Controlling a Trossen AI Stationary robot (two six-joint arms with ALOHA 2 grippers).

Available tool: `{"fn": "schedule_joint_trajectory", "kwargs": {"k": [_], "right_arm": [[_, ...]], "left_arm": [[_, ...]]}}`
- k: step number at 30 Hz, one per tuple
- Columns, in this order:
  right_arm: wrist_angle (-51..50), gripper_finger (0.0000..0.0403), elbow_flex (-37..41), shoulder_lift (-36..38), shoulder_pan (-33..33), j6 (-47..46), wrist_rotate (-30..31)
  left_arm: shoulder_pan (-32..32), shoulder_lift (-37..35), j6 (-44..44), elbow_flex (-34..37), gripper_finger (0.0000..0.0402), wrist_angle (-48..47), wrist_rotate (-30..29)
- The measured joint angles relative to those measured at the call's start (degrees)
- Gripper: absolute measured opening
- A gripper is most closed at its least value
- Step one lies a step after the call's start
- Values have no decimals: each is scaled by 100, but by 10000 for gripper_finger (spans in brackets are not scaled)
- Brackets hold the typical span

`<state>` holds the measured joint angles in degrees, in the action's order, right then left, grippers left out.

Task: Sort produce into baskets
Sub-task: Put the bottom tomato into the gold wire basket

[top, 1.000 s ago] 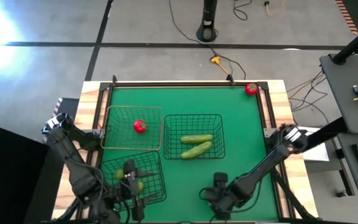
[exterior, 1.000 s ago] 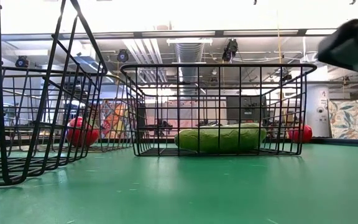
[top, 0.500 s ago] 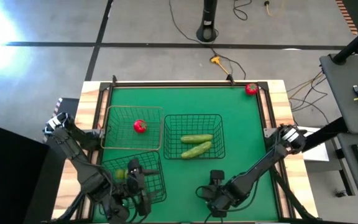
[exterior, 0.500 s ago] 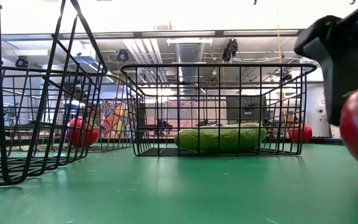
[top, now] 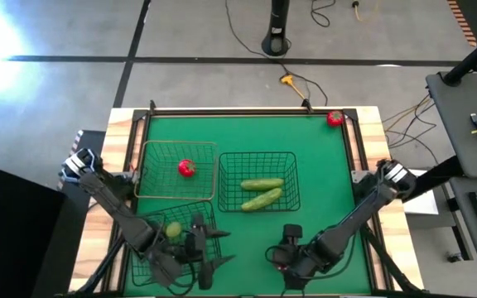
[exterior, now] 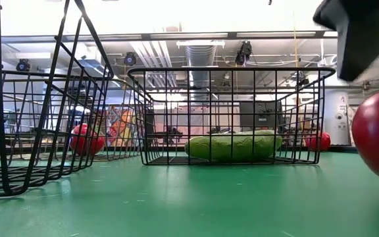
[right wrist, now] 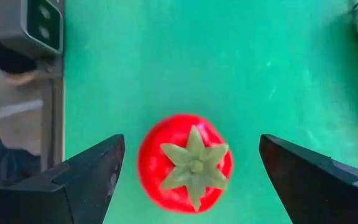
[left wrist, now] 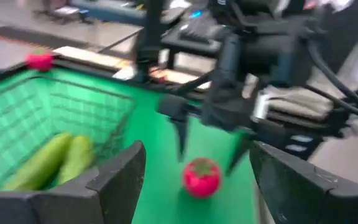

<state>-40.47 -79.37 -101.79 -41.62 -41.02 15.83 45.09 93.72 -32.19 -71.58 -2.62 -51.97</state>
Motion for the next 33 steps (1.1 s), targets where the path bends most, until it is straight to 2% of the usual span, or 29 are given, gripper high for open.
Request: {"fn": "schedule_joint_trajectory", "kwargs": {"k": [3, 6, 12, 15, 18, 20, 23, 27, 31, 33], "right_arm": [[-88, 366, 0, 185, -101, -25, 211], [-242, 366, 0, 344, -163, -104, 300], [-1046, 366, 0, 488, -313, -588, 337], [-1669, 366, 15, 501, -496, -1053, 111], [-1776, 366, 139, 501, -697, -1473, -169], [-1619, 366, 254, 501, -822, -1662, -212], [-1229, 366, 481, 501, -955, -1887, 25], [-466, 366, 848, 501, -989, -1836, 281], [49, 366, 1168, 499, -947, -1767, 547], [103, 366, 1293, 499, -919, -1797, 599]], "left_arm": [[32, 193, 550, 375, 271, 1134, 90], [-24, 485, 706, 400, 275, 1603, 358], [-302, 1308, 623, -239, 288, 1355, 390], [-445, 1775, 623, -718, 290, 1270, 471], [-542, 2285, 607, -1223, 290, 960, 580], [-618, 2539, 400, -1618, 291, 603, 858], [-749, 2859, 16, -2315, 291, -158, 1364], [-873, 3405, -72, -3176, 291, -1416, 1500], [-1062, 3895, -599, -3974, 291, -2186, 2338], [-1120, 4119, -676, -4289, 291, -2452, 2495]]}}
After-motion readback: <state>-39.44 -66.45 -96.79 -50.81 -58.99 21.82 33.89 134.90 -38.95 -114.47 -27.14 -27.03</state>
